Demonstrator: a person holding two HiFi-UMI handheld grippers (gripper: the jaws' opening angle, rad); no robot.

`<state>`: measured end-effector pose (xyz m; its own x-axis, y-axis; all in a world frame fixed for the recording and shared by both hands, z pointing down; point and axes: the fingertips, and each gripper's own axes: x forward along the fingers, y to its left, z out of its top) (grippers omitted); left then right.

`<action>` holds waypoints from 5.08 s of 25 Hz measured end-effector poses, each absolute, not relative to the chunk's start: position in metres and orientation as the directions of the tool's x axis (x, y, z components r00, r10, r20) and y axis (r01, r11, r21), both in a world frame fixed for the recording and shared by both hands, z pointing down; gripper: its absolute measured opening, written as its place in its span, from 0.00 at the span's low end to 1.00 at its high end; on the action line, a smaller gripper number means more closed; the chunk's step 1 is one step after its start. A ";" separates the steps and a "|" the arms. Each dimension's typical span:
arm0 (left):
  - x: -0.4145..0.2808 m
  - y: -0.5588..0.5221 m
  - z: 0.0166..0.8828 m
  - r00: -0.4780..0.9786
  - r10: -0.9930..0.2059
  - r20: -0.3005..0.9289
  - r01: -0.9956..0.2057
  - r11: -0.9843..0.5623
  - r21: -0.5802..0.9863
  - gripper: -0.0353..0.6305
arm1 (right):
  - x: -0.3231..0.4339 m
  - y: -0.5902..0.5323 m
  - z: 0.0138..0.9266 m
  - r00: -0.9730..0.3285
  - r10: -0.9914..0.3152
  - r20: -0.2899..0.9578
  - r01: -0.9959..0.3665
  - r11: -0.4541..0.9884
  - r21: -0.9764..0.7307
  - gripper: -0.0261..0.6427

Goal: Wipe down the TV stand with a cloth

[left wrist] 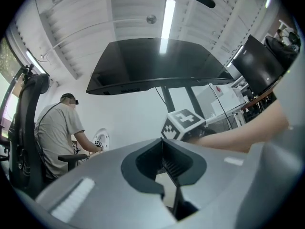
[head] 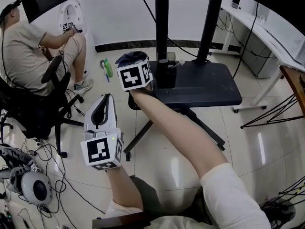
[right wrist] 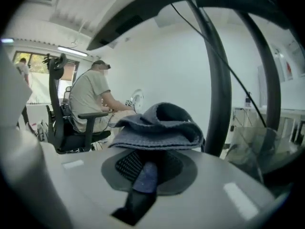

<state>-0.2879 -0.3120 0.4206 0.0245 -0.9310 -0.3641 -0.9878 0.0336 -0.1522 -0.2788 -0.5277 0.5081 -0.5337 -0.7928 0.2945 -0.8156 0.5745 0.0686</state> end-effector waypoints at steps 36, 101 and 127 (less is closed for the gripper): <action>-0.248 -0.314 0.418 0.106 -0.929 -0.355 -0.979 -0.034 -0.202 0.21 | -0.053 -0.604 0.522 -0.432 -0.825 0.363 -0.879 0.476 0.035 0.13; -0.075 -0.335 0.433 0.416 -0.866 -0.276 -0.888 -0.321 -0.330 0.21 | 0.100 -0.595 0.501 -0.430 -0.867 0.252 -0.885 0.460 0.075 0.13; -0.064 -0.349 0.443 0.404 -0.881 -0.247 -0.895 -0.324 -0.307 0.21 | 0.101 -0.356 0.456 -0.464 -0.850 -0.249 -0.885 0.430 0.181 0.13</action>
